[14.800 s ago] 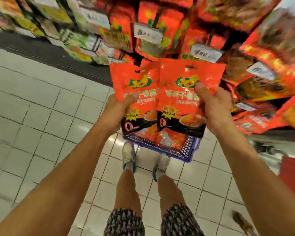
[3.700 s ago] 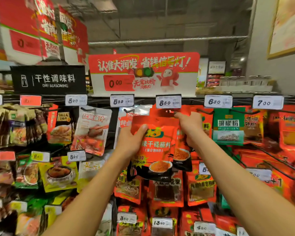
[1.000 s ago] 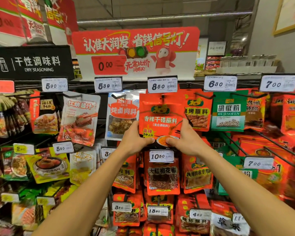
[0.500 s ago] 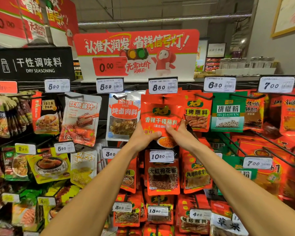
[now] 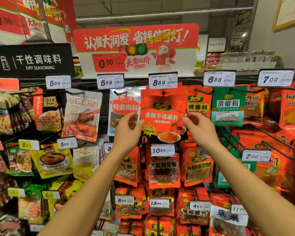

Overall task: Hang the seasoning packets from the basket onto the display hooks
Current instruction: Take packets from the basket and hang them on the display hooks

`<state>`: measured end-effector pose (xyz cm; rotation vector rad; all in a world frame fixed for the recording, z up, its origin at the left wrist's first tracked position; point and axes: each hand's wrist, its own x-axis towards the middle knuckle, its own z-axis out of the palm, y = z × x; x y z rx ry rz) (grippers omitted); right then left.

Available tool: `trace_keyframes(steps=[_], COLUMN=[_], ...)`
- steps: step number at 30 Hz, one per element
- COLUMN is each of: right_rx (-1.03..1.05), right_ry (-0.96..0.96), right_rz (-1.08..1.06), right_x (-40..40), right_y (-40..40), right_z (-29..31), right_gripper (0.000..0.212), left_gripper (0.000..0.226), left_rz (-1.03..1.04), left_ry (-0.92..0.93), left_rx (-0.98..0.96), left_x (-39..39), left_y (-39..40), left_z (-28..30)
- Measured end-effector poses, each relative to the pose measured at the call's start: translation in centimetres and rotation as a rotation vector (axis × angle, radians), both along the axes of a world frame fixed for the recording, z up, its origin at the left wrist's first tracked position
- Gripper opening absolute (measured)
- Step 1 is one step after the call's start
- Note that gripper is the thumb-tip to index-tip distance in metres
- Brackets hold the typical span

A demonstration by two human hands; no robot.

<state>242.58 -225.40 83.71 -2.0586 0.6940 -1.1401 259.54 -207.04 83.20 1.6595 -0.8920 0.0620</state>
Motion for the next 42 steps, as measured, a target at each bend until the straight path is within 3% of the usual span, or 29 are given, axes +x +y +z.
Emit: trace_keyframes(steps=[2,3,7,12,23,27,34,36,38,42], right_rx=[0.067,0.136,0.386,0.595,1.079,1.223,1.408,1.436,1.454,1.455], right_ry=[-0.176,-0.237,-0.231,-0.093,0.384,0.557,0.728,0.760,0.801,0.919], right_rz=[0.033,0.077,0.235,0.303,0.017,-0.122,-0.361,-0.367,-0.352,-0.326], right_x=[-1.1,-1.7,-4.2,-7.9,-17.4,-21.1,-25.9,-26.9,-27.2,-27.0], right_y=[0.6,1.0,2.2,1.9,1.5,3.1,7.7,8.5,9.0,9.6], right_z=[-0.5,-0.8,-3.5,-11.0,-34.9,-46.4,-67.5,-73.4,-78.9,-88.7], right_gripper=[0.014,0.014,0.024,0.027,0.023,0.022,0.025,0.018,0.010,0.018], left_gripper=[0.018,0.013,0.024,0.026,0.031,0.023,0.028,0.014,0.009,0.005], left_rz=[0.002,-0.034,-0.204,-0.219,0.014,0.108,0.170,0.201,0.231,0.239], left_ry=[0.019,0.062,0.305,0.531,1.108,1.258,1.745,1.733,1.585,1.504], left_rx=[-0.132,-0.164,-0.121,-0.027,0.412,0.631,0.754,0.839,0.952,1.018], left_x=[-0.9,-1.5,-4.4,-8.5,-19.2,-21.4,-23.3,-23.7,-24.2,-24.5], left_y=[0.9,1.2,1.1,0.0,0.1,2.0,6.0,6.3,6.5,7.1], left_z=[0.1,0.0,-2.6,-10.3,-32.5,-44.2,-65.7,-70.7,-75.6,-83.6])
